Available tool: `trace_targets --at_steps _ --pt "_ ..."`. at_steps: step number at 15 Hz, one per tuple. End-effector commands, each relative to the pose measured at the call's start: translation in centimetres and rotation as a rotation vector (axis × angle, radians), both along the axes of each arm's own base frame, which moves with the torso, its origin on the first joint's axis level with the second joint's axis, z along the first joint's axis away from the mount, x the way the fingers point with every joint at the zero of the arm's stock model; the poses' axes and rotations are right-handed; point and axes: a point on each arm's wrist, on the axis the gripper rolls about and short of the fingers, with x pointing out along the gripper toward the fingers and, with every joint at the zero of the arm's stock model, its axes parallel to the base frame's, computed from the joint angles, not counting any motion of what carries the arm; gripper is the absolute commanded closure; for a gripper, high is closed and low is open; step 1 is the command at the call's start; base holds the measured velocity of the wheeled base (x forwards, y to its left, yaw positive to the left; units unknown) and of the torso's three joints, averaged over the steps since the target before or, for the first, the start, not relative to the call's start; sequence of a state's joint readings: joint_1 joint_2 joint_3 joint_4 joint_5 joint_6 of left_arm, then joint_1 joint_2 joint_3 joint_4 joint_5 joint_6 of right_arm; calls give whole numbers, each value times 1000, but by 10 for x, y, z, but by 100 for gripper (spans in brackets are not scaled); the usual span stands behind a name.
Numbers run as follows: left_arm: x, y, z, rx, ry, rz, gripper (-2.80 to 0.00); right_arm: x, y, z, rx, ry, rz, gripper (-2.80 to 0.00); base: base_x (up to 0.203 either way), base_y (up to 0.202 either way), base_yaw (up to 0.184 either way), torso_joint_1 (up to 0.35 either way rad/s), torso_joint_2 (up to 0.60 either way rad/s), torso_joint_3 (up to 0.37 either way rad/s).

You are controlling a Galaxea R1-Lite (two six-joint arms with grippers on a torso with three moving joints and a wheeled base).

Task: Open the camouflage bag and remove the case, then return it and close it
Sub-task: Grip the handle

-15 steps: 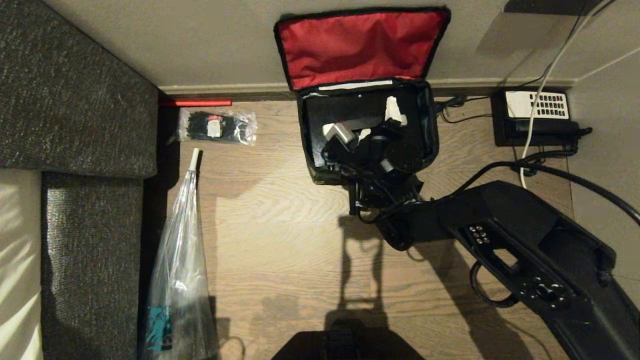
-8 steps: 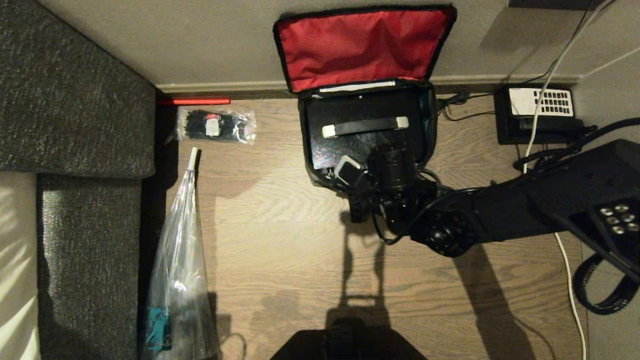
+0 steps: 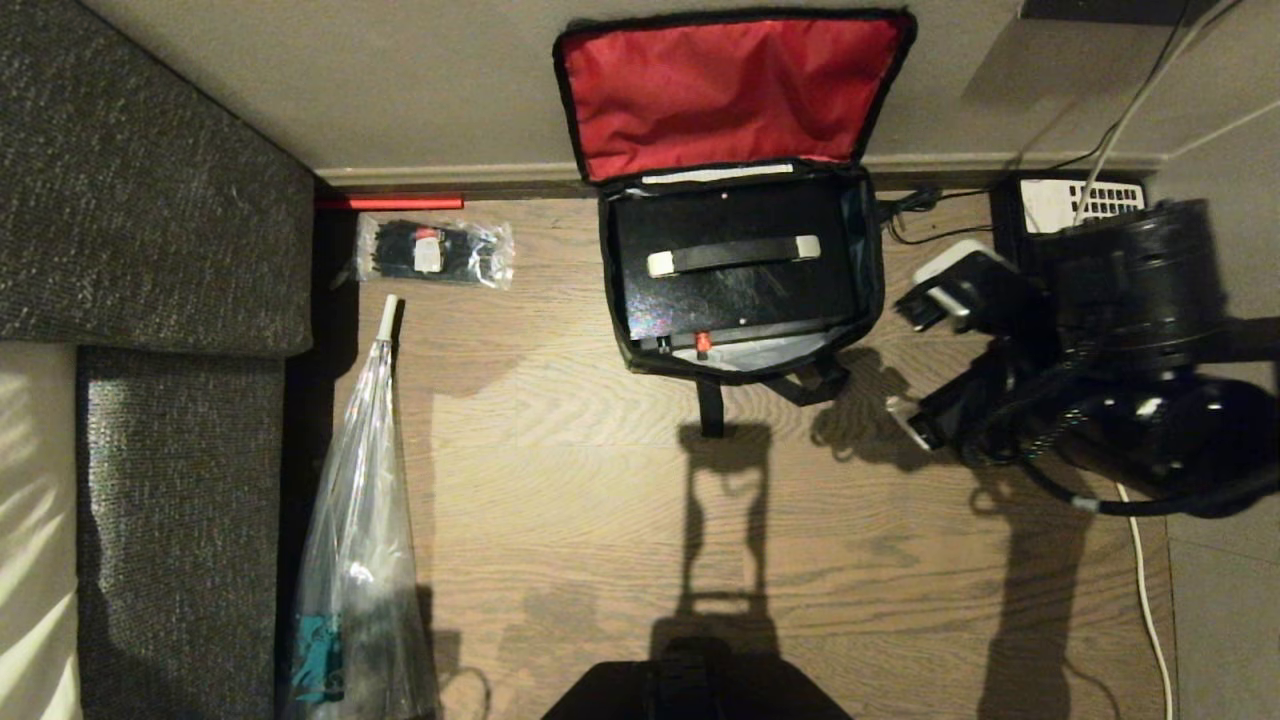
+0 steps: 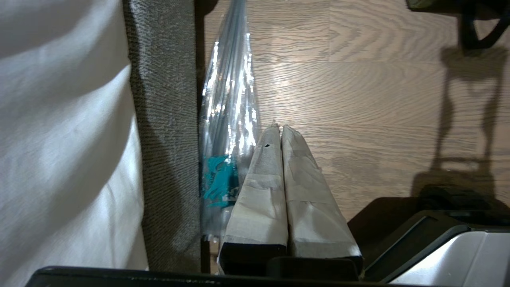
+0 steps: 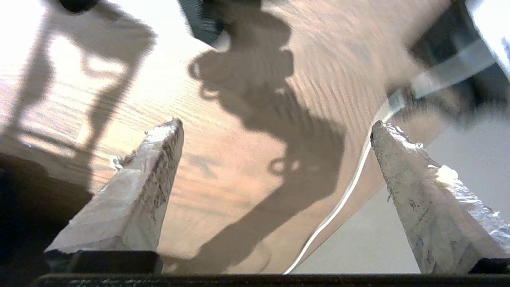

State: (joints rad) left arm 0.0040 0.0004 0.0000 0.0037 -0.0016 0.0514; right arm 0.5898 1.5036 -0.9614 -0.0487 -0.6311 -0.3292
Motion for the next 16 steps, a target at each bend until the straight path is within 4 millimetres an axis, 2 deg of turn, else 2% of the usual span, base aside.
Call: trace_targets --at_steps 1,4,6,7,10,11,16 --pt "0 0 -1 0 0 1 0 -70 -49 44 154 -137 -63 -280 0 0 0 0 0 0" --pt "0 0 -1 1 1 1 0 -136 -92 43 363 -198 -37 -280 0 0 0 0 0 0" --pt "0 0 -1 1 0 1 0 -179 -118 24 462 -181 -6 -280 0 0 0 0 0 0" --pt "0 0 -1 1 2 1 0 -198 -130 8 491 -141 -24 0 0 0 0 0 0 0" --pt "0 0 -1 -1 2 1 0 -235 -149 -36 537 75 -190 0 0 0 0 0 0 0" --pt "0 0 -1 1 1 1 0 -237 -149 -40 548 83 -236 0 0 0 0 0 0 0" --pt "0 0 -1 1 0 1 0 -238 -150 -39 559 82 -254 0 0 0 0 0 0 0"
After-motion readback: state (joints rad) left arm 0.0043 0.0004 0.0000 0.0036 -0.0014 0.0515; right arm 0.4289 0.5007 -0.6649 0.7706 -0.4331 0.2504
